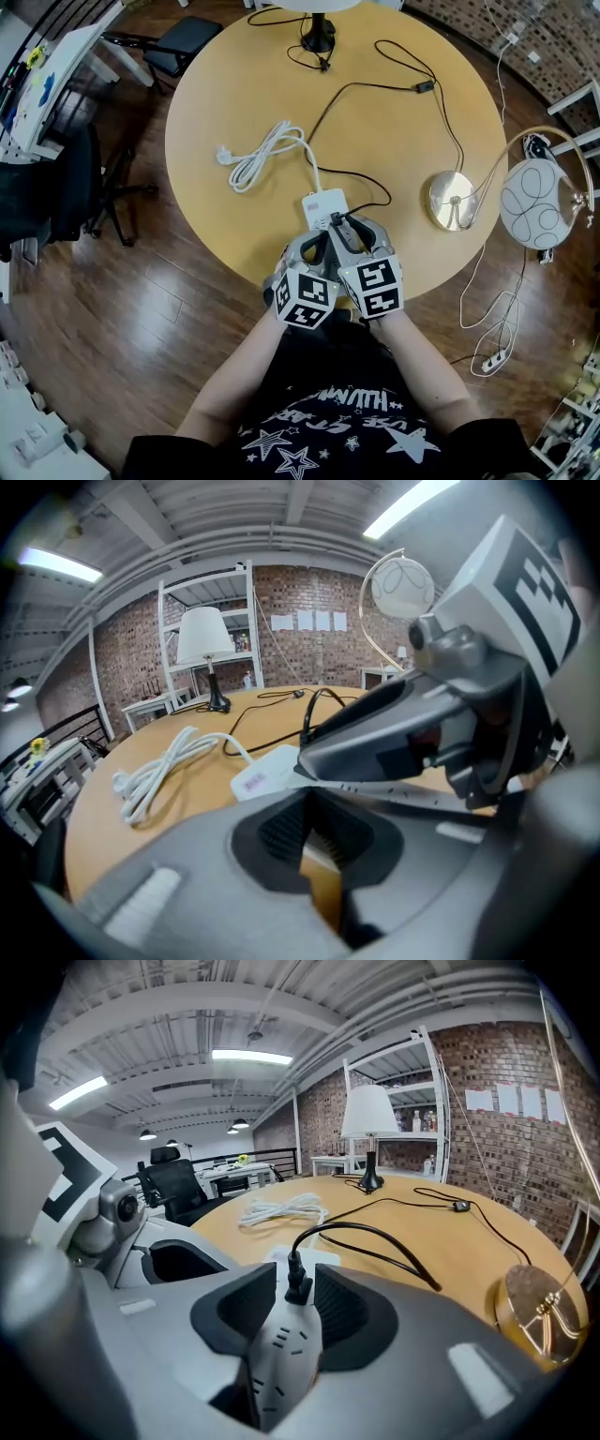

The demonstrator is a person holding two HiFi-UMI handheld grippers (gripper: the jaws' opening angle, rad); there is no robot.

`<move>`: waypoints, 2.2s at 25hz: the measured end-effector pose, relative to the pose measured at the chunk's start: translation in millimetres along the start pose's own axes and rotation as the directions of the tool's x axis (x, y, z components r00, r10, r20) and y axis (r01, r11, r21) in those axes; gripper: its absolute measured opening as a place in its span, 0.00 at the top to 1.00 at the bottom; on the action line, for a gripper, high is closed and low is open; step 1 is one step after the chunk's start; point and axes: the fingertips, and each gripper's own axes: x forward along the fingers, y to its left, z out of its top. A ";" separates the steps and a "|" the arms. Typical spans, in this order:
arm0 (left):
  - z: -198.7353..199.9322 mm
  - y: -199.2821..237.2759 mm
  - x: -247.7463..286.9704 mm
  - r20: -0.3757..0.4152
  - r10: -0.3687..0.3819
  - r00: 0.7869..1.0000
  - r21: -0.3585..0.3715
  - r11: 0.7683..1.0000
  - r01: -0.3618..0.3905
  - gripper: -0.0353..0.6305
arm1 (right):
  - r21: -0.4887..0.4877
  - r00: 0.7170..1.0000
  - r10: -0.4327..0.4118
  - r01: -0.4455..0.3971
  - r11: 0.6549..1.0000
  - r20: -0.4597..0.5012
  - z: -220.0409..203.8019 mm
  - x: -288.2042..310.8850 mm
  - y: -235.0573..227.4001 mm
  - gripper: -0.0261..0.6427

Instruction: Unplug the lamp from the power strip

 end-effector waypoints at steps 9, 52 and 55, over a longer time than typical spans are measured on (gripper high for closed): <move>0.1 0.5 -0.2 -0.015 -0.006 1.000 -0.033 0.999 0.005 0.94 | -0.018 0.999 -0.024 0.023 1.000 -0.032 8.9 13.1 0.2 0.86; 2.7 13.1 -5.9 0.043 0.057 0.997 -0.001 0.998 -0.057 0.94 | -0.062 0.952 -0.031 0.053 0.997 0.306 118.7 -68.0 -12.0 0.88; 20.2 33.6 -23.2 0.110 0.140 0.984 -0.047 0.990 -0.136 0.94 | -0.047 0.948 -0.032 0.049 0.998 0.317 116.9 -74.4 -13.9 0.88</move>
